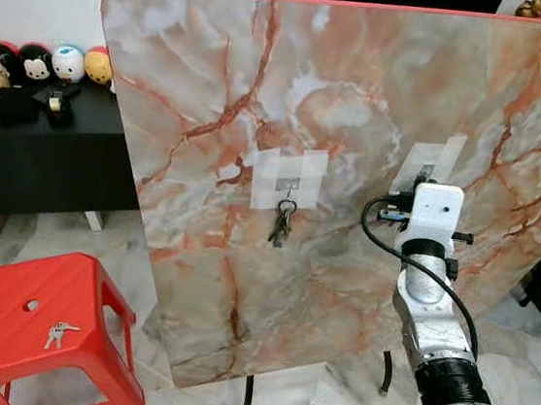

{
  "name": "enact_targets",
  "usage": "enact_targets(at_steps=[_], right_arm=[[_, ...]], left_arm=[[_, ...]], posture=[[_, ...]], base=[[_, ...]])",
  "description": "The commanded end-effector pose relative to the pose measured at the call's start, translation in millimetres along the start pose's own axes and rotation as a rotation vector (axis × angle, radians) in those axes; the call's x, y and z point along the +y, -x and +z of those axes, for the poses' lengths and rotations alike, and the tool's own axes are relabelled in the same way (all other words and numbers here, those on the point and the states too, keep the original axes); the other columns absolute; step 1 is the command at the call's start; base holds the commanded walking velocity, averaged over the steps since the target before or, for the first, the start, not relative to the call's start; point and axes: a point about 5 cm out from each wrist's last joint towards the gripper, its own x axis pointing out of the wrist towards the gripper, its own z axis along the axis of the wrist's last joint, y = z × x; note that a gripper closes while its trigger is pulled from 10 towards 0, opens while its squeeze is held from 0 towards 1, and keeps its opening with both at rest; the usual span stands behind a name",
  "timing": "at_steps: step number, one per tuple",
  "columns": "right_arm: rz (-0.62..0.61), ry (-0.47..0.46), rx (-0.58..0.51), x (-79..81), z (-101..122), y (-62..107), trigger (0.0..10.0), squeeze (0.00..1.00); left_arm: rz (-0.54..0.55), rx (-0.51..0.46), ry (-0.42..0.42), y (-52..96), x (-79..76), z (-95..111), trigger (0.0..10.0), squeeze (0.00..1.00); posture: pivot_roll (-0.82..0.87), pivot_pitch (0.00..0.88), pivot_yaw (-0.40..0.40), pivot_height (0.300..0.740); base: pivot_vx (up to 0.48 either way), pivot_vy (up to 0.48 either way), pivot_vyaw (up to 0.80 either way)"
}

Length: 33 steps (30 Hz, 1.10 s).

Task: Hang keys on a hook

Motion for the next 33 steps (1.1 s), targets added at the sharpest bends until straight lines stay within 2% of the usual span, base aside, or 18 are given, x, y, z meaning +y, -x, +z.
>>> enact_targets(at_steps=[1, 11, 20, 21, 22, 23, 30, 32, 33], right_arm=[[-0.003, 0.028, -0.028, -1.9, 6, -4.6, 10.0, 0.0], [-0.004, 0.073, 0.015, -3.2, -3, -5.3, 10.0, 0.0], [0.024, 0.068, 0.032, 0.0, -5, -5.7, 10.0, 0.0], [0.028, 0.066, 0.031, 0.7, -5, -5.5, 10.0, 0.1], [0.031, 0.065, 0.031, 1.1, -5, -5.4, 10.0, 0.96], [0.033, 0.064, 0.03, 1.5, -5, -5.2, 10.0, 1.0], [0.058, 0.022, 0.014, 5.1, -4, -2.8, 10.0, 1.0], [0.079, 0.001, -0.021, 7.2, -1, 0.1, 10.0, 0.96], [0.093, 0.005, -0.042, 7.9, 0, 2.6, 10.0, 0.28]], left_arm=[[0.004, 0.025, -0.001, 1.4, 2.4, -5, 10.0, 0.0], [0.003, 0.033, -0.001, 1.6, 2.7, -6, 10.0, 0.0], [0.004, 0.035, -0.002, 1.6, 2.6, -7, 10.0, 0.0], [0.004, 0.035, -0.002, 1.7, 2.6, -7, 10.0, 0.0], [0.004, 0.034, -0.002, 1.7, 2.6, -7, 10.0, 0.0], [0.005, 0.035, -0.001, 1.7, 2.6, -7, 10.0, 0.0], [0.004, 0.036, -0.002, 1.9, 2.4, -7, 10.0, 0.0], [0.003, 0.035, -0.003, 1.9, 1.9, -7, 10.0, 0.0], [0.002, 0.035, -0.003, 1.9, 1.5, -7, 10.0, 0.0]], posture=[[0.08, 0.0, -0.064, 0.74], [0.08, 0.0, -0.063, 0.74], [0.08, 0.0, -0.064, 0.74], [0.08, 0.0, -0.064, 0.74], [0.08, 0.0, -0.064, 0.74], [0.08, 0.0, -0.064, 0.74], [0.08, 0.0, -0.064, 0.74], [0.08, 0.0, -0.065, 0.74], [0.08, 0.0, -0.066, 0.74]], base=[[0.0, 0.0, 0.0], [0.0, 0.0, 0.0], [0.0, 0.0, 0.0], [0.0, 0.0, 0.0], [0.0, 0.0, 0.0], [0.0, 0.0, 0.0], [0.0, 0.0, 0.0], [0.0, 0.0, 0.0], [0.0, 0.0, 0.0]])
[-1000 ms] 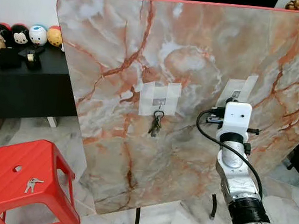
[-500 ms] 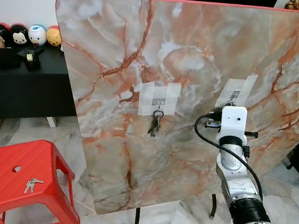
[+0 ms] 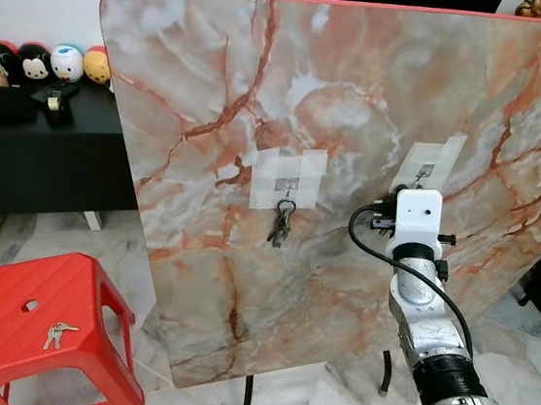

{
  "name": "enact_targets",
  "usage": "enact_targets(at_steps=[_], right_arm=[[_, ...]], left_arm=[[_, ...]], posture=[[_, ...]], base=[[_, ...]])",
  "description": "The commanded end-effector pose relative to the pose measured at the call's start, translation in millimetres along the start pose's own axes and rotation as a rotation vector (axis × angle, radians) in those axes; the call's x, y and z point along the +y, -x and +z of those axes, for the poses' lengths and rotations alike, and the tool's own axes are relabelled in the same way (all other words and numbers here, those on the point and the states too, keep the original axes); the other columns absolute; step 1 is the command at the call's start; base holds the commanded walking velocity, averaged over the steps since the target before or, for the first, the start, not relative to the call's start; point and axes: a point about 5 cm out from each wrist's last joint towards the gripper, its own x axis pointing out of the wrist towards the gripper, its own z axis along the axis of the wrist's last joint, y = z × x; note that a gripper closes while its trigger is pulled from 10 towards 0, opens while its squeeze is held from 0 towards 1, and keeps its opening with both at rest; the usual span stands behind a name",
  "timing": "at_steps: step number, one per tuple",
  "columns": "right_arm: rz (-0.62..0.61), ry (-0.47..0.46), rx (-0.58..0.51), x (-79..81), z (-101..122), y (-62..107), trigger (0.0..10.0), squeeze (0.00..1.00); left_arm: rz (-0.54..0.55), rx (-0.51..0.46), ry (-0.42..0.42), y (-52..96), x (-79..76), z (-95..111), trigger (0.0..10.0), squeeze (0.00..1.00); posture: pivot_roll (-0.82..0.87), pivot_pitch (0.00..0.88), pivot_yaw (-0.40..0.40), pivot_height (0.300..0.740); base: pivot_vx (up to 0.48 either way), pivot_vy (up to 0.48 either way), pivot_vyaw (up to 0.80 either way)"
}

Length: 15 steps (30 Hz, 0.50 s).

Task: Hang keys on a hook

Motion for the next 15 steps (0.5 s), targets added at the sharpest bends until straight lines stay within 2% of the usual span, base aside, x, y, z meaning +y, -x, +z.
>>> enact_targets(at_steps=[1, 2, 7, 9, 15], right_arm=[[0.024, -0.006, -0.065, 1.9, 8, 3.3, 10.0, 0.28], [0.029, -0.002, -0.076, 2.0, 9, 5.2, 10.0, 0.0], [0.043, -0.003, -0.085, -1.1, 1, 22.2, 10.0, 0.0], [0.067, 0.001, -0.062, -0.7, -10, 36.6, 10.0, 0.0], [0.054, 0.017, 0.008, -7.8, -26, 53.7, 10.0, 0.0]], left_arm=[[0.001, 0.029, -0.005, 1.6, 0.8, -6, 10.0, 0.0], [0.0, 0.028, -0.005, 1.6, 0.4, -6, 10.0, 0.0], [-0.001, 0.024, -0.004, 1.7, -0.4, -6, 10.0, 0.0], [-0.005, 0.023, -0.008, 1.8, -1.6, -7, 10.0, 0.0], [-0.013, 0.017, -0.012, 1.2, -4.2, -5, 10.0, 0.0]], posture=[[0.08, 0.0, -0.066, 0.74], [0.08, 0.0, -0.068, 0.74], [0.08, 0.0, -0.069, 0.74], [0.07, 0.0, -0.068, 0.74], [0.06, 0.0, -0.065, 0.74]], base=[[0.0, 0.0, 0.0], [0.0, 0.0, 0.0], [0.0, 0.0, 0.0], [0.0, 0.0, 0.0], [0.0, 0.0, 0.0]])
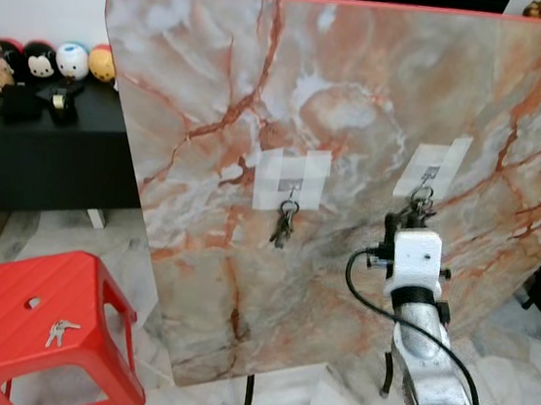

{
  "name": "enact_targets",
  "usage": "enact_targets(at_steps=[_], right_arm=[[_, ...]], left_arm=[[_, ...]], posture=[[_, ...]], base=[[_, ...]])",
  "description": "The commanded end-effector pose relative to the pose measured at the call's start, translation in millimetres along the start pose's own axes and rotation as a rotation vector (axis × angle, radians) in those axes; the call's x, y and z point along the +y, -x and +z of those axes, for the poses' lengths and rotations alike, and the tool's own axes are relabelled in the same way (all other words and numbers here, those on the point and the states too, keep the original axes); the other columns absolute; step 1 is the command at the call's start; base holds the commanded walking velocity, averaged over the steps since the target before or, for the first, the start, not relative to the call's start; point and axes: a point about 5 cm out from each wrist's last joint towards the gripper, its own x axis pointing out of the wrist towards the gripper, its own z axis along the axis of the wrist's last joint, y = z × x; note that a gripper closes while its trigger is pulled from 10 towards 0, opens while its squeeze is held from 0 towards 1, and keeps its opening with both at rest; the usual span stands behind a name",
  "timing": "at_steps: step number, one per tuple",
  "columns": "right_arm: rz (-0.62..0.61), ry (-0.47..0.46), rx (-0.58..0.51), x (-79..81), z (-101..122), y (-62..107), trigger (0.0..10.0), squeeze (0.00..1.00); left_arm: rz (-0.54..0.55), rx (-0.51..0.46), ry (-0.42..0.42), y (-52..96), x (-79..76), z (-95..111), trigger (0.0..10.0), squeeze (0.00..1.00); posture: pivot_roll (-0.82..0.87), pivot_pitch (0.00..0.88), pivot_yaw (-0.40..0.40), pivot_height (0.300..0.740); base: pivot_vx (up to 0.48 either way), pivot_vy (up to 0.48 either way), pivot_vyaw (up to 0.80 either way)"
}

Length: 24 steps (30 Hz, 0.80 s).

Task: Hang keys on a hook

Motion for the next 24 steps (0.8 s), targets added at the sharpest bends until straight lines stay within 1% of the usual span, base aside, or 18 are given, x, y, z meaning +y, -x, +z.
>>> enact_targets(at_steps=[1, 2, 3, 4, 6, 9, 10, 11, 13, 14, 15, 16, 17, 19, 20, 21, 23, 24], right_arm=[[-0.025, -0.015, 0.06, -10.1, -10, 3.5, 10.0, 0.0], [-0.032, -0.034, 0.131, -14.2, -24, 7.3, 10.0, 0.0], [-0.02, -0.052, 0.182, -14.2, -34, 9.6, 10.0, 0.0], [0.002, -0.099, 0.278, -13.7, -54, 15.4, 10.0, 0.0], [0.03, -0.141, 0.402, -12.6, -81, 26.8, 10.0, 0.0], [0.014, -0.15, 0.462, -13.5, -93, 34.4, 10.0, 0.0], [0.023, -0.169, 0.547, -10.6, -108, 45.6, 10.0, 0.0], [0.023, -0.169, 0.547, -10.6, -108, 45.6, 10.0, 0.0], [0.058, -0.177, 0.687, -2.5, -131, 69.3, 10.0, 0.0], [0.087, -0.168, 0.773, 3.8, -145, 87.6, 10.0, 0.0], [0.112, -0.17, 0.895, 11.0, -161, 115.8, 10.0, 0.0], [0.112, -0.17, 0.895, 11.0, -161, 115.8, 10.0, 0.0], [0.132, -0.152, 0.964, 13.9, -169, 131.4, 10.0, 0.0], [0.16, -0.113, 1.036, 16.2, -177, 148.2, 10.0, 0.0], [0.118, -0.097, 1.125, 13.3, -184, 165.5, 10.0, 0.0], [0.068, -0.117, 1.169, 11.3, -187, 172.3, 10.0, 0.0], [0.034, -0.164, 1.184, 12.4, -188, 175.1, 10.0, 0.0], [0.075, -0.16, 1.163, 15.2, -186, 172.3, 10.0, 0.0]], left_arm=[[-0.009, 0.016, -0.01, 0.7, -2.7, -4, 10.0, 0.0], [-0.008, 0.023, -0.011, 0.8, -1.7, -4, 10.0, 0.0], [-0.008, 0.026, -0.012, 0.9, -1.2, -5, 10.0, 0.0], [-0.007, 0.029, -0.013, 1.0, -0.9, -5, 10.0, 0.0], [-0.008, 0.031, -0.015, 0.9, -0.8, -5, 10.0, 0.0], [-0.007, 0.031, -0.015, 0.9, -0.6, -5, 10.0, 0.0], [-0.007, 0.031, -0.015, 0.8, -0.5, -5, 10.0, 0.0], [-0.007, 0.031, -0.015, 0.8, -0.5, -5, 10.0, 0.0], [-0.004, 0.034, -0.015, 0.9, 0.4, -5, 10.0, 0.0], [-0.002, 0.037, -0.017, 1.0, 1.4, -5, 10.0, 0.0], [-0.001, 0.041, -0.021, 1.1, 2.7, -6, 10.0, 0.0], [-0.001, 0.041, -0.021, 1.1, 2.7, -6, 10.0, 0.0], [0.0, 0.042, -0.023, 1.1, 3.7, -6, 10.0, 0.0], [0.002, 0.043, -0.027, 1.0, 5.2, -5, 10.0, 0.0], [0.004, 0.046, -0.033, 1.0, 7.1, -5, 10.0, 0.0], [0.005, 0.046, -0.036, 0.9, 7.8, -4, 10.0, 0.0], [0.01, 0.039, -0.036, 0.4, 9.9, -2, 10.0, 0.0], [0.013, 0.034, -0.035, 0.1, 11.3, 0, 10.0, 0.0]], posture=[[0.06, 0.0, -0.066, 0.74], [0.06, 0.0, -0.065, 0.74], [0.05, 0.0, -0.065, 0.74], [0.05, 0.0, -0.064, 0.74], [0.05, 0.0, -0.065, 0.74], [0.05, 0.0, -0.064, 0.74], [0.06, 0.0, -0.065, 0.74], [0.06, 0.0, -0.065, 0.74], [0.06, 0.0, -0.06, 0.74], [0.06, 0.0, -0.056, 0.74], [0.06, 0.0, -0.053, 0.74], [0.06, 0.0, -0.053, 0.74], [0.06, 0.0, -0.046, 0.74], [0.06, 0.0, -0.039, 0.74], [0.06, 0.0, -0.037, 0.74], [0.07, 0.0, -0.039, 0.74], [0.08, 0.0, -0.039, 0.74], [0.07, 0.0, -0.034, 0.74]], base=[[0.0, 0.0, 0.0], [0.0, 0.0, 0.0], [0.0, 0.0, 0.0], [0.0, 0.0, 0.0], [0.0, 0.0, 0.0], [0.0, 0.0, 0.0], [0.0, 0.0, 0.0], [0.0, 0.0, 0.0], [0.0, 0.0, 0.0], [0.0, 0.0, 0.0], [0.0, 0.0, 0.0], [0.0, 0.0, 0.0], [0.0, 0.0, 0.0], [0.0, 0.0, 0.0], [0.0, 0.0, 0.0], [0.0, 0.0, 0.0], [0.0, 0.0, 0.0], [0.0, 0.0, 0.0]])
